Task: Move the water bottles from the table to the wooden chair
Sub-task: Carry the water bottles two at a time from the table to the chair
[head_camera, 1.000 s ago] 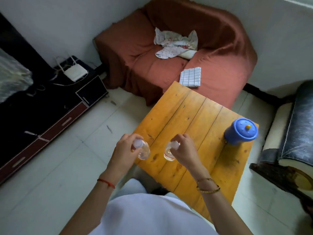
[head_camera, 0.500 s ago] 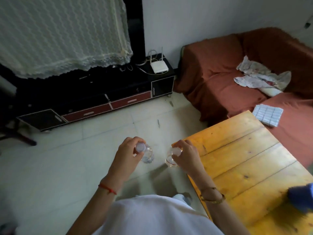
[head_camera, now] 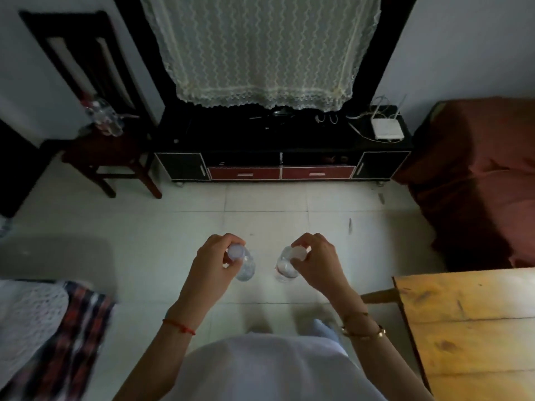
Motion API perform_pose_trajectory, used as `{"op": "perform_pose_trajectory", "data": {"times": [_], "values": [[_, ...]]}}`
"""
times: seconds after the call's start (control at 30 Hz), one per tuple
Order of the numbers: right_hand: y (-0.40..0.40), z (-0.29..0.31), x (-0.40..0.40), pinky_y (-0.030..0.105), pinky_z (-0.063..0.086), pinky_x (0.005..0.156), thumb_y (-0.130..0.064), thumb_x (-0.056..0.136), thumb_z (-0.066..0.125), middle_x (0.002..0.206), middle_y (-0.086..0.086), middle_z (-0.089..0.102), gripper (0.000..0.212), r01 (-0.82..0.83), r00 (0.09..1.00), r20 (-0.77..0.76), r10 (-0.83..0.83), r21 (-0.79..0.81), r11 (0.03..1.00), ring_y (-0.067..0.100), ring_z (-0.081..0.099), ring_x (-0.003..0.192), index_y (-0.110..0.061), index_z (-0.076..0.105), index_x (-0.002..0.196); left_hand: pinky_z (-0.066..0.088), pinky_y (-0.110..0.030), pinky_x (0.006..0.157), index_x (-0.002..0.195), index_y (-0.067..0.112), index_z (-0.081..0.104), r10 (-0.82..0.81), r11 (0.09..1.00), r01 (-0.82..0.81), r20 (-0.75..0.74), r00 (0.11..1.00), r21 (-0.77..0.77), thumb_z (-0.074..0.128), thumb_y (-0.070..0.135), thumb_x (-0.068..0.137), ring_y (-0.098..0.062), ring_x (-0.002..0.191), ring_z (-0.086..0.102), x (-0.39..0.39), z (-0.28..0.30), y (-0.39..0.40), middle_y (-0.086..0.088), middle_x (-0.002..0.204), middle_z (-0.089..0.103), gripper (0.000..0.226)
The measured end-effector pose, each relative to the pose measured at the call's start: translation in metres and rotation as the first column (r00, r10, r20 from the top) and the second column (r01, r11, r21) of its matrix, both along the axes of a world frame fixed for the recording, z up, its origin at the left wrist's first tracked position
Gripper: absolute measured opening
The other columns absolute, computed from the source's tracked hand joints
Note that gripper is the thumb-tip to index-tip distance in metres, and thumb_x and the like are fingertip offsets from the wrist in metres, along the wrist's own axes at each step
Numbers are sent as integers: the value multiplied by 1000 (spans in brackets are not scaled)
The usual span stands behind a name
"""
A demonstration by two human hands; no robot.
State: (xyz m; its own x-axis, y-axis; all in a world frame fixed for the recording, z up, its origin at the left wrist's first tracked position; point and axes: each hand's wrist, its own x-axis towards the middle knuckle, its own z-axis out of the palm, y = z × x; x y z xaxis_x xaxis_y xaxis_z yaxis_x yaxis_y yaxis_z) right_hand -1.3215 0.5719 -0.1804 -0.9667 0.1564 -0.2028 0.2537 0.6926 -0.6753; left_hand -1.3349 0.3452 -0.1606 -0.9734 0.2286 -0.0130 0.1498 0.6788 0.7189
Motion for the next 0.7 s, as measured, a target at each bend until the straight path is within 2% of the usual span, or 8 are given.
{"op": "perform_pose_trajectory", "data": {"times": [0.2, 0.33, 0.47, 0.6, 0.7], "values": [[-68, 3, -55, 11, 39, 65, -13, 77, 68, 104, -1, 58, 26, -184, 983, -14, 184, 3, 983, 14, 56, 84, -17, 63, 102, 45, -4, 66, 102, 22, 65, 166, 986, -167, 6, 986, 16, 72, 11, 80, -5, 75, 61, -19, -3, -59, 2, 97, 61, 25], [-105, 3, -98, 18, 45, 71, -13, 78, 70, 105, 0, 59, 25, -280, 960, -7, 280, 21, 960, 16, 57, 85, -17, 63, 102, 44, -3, 68, 103, 18, 65, 273, 961, -273, 8, 962, 34, 72, 7, 79, -8, 76, 61, -37, -5, -91, -1, 97, 62, 26], [-143, 1, -148, 21, 43, 68, -11, 77, 69, 103, 1, 60, 23, -377, 926, -14, 378, 34, 926, 17, 57, 80, -17, 64, 99, 45, -7, 69, 106, 17, 65, 364, 930, -365, 16, 931, 34, 71, 9, 81, -13, 78, 62, -67, -9, -123, -1, 98, 62, 27], [-183, 2, -210, 21, 43, 68, -10, 77, 69, 101, -1, 57, 25, -448, 894, 4, 448, 27, 893, 18, 56, 82, -17, 63, 100, 50, -19, 76, 107, 18, 65, 457, 888, -457, 12, 889, 40, 69, 13, 82, -15, 82, 62, -109, -14, -158, 0, 99, 63, 26], [-215, 4, -262, 16, 40, 65, -10, 76, 69, 98, -3, 55, 25, -519, 855, -3, 519, 30, 854, 16, 54, 82, -17, 62, 98, 48, -14, 74, 103, 20, 65, 517, 855, -516, -10, 856, 57, 68, 10, 81, -10, 80, 61, -147, -14, -184, 4, 94, 62, 24]]}}
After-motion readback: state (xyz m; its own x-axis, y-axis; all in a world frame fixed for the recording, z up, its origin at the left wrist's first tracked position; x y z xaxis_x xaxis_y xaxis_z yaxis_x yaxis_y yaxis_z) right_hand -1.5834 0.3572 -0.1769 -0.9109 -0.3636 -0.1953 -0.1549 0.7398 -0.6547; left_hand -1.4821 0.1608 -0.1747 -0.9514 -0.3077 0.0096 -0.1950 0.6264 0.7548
